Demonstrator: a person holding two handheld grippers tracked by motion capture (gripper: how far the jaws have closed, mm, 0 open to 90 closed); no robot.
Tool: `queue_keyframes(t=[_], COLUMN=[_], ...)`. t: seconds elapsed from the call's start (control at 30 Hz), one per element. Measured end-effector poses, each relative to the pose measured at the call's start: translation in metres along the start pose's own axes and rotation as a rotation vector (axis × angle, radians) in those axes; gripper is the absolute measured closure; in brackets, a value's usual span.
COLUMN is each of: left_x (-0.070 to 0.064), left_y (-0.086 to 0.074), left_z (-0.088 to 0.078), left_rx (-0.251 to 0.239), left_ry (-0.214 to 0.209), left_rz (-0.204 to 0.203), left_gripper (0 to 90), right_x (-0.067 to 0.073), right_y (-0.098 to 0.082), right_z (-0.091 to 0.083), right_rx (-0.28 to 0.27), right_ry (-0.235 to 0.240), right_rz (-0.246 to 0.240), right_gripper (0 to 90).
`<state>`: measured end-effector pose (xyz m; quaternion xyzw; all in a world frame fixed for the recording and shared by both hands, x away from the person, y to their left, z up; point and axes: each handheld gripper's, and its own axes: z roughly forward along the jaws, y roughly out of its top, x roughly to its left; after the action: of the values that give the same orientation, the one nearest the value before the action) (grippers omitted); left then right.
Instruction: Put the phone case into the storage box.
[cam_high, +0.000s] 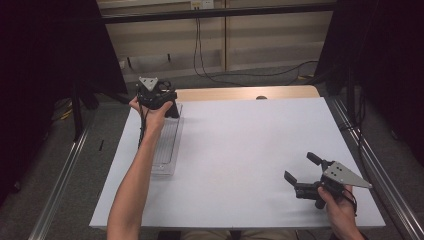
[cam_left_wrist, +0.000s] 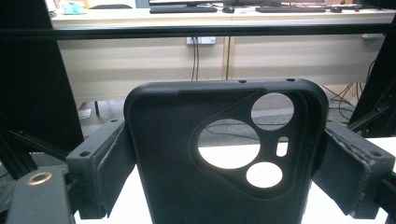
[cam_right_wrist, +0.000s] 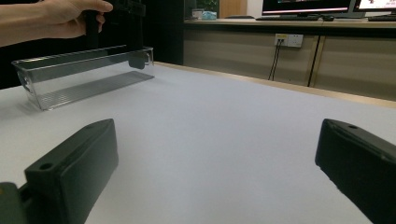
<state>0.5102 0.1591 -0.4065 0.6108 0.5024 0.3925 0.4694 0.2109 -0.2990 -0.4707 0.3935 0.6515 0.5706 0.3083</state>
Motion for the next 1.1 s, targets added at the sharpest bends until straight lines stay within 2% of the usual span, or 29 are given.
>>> queue_keyframes(t=[0.03,0.13,0.23,0.37,0.47,0.5,0.67,0.7,0.8,0.83,0.93,1.03,1.07,1.1], left_x=[-0.0010,-0.0018,-0.0043,-0.0058,-0.0060,-0.0059,-0.0062,-0.0065,-0.0065,-0.0070,-0.0075,-0.0082,-0.0080,-0.0085], left_y=[-0.0004,-0.0007,-0.0012,-0.0016,-0.0025,-0.0026,-0.0043,-0.0051,-0.0055,-0.0064,-0.0068,-0.0079,-0.0081,-0.0082], left_z=[0.0015,0.0029,0.0048,0.0058,0.0069,0.0068,0.0077,0.0088,0.0091,0.0099,0.0094,0.0108,0.0111,0.0110], left_rx=[0.006,0.009,-0.002,-0.003,-0.009,0.005,0.007,0.002,0.001,-0.002,0.018,0.001,0.004,0.012], left_ry=[0.012,0.015,-0.012,-0.001,-0.012,-0.003,-0.001,-0.018,-0.020,-0.028,-0.009,-0.023,-0.033,-0.026], left_rz=[0.003,0.006,0.012,0.018,0.020,0.025,0.036,0.049,0.047,0.016,0.030,0.015,0.022,0.024], left_gripper=[13.2,13.2,13.2,13.2,13.2,13.1,12.9,12.8,12.7,12.6,12.3,12.2,12.1,12.1], right_x=[0.0001,-0.0001,-0.0010,-0.0011,-0.0010,-0.0008,-0.0016,-0.0015,-0.0013,-0.0013,-0.0015,-0.0016,-0.0014,-0.0016], right_y=[0.0000,0.0000,-0.0004,-0.0004,-0.0003,-0.0003,-0.0004,-0.0005,-0.0006,-0.0005,-0.0005,-0.0005,-0.0006,-0.0004], right_z=[0.0002,-0.0001,0.0002,0.0000,0.0001,-0.0001,0.0000,0.0000,0.0001,-0.0002,0.0001,-0.0002,0.0000,-0.0003], right_rx=[-0.002,-0.001,-0.007,-0.006,-0.005,-0.006,-0.006,-0.005,-0.005,-0.002,-0.005,-0.002,-0.004,-0.004], right_ry=[0.000,-0.001,-0.001,0.000,0.002,-0.002,-0.004,-0.004,-0.003,0.000,-0.002,0.000,-0.003,0.001], right_rz=[-0.004,-0.002,-0.003,-0.002,-0.002,-0.004,-0.004,-0.004,-0.004,-0.003,-0.005,-0.005,-0.004,-0.005], right_gripper=[0.0,0.0,0.0,0.0,0.0,0.0,0.0,0.0,0.0,0.0,0.0,0.0,0.0,0.0])
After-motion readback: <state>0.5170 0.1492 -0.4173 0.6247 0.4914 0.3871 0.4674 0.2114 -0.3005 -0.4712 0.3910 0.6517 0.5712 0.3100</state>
